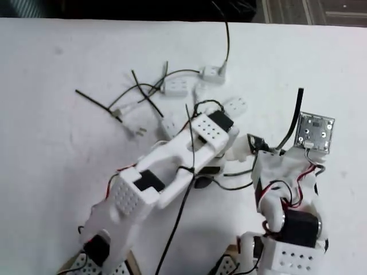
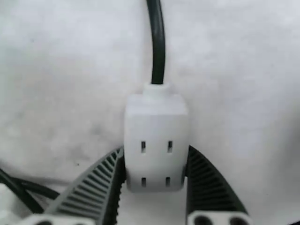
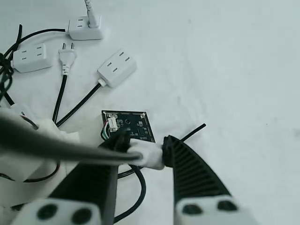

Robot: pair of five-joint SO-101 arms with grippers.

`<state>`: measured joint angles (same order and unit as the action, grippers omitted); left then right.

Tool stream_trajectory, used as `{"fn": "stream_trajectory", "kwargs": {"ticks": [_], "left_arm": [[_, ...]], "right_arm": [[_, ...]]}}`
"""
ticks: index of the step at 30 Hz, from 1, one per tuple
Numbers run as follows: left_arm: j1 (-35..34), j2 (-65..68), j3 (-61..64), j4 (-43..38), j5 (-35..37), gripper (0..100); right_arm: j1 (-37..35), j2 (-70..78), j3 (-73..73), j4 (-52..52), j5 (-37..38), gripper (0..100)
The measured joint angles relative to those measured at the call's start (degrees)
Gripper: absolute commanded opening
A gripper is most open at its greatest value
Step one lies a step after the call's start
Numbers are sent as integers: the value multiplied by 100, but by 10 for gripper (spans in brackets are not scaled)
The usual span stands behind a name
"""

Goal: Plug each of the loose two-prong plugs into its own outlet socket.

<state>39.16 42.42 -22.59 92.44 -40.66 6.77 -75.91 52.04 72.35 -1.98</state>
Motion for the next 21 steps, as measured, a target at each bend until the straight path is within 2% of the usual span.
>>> {"fn": "stream_trajectory", "kwargs": {"ticks": [5,11,16,21], "left_arm": [[-9,-624,888,-404,70,22],[-35,-2022,2875,-1600,-26,22],[-264,-2971,4510,-2576,-677,22],[-659,-3701,5345,-3024,-1890,22]], "right_arm": [[0,0,-791,527,0,17],[-457,-62,-1503,844,0,17],[-905,-62,-1705,870,0,17],[-1310,-62,-1714,870,0,17]]}}
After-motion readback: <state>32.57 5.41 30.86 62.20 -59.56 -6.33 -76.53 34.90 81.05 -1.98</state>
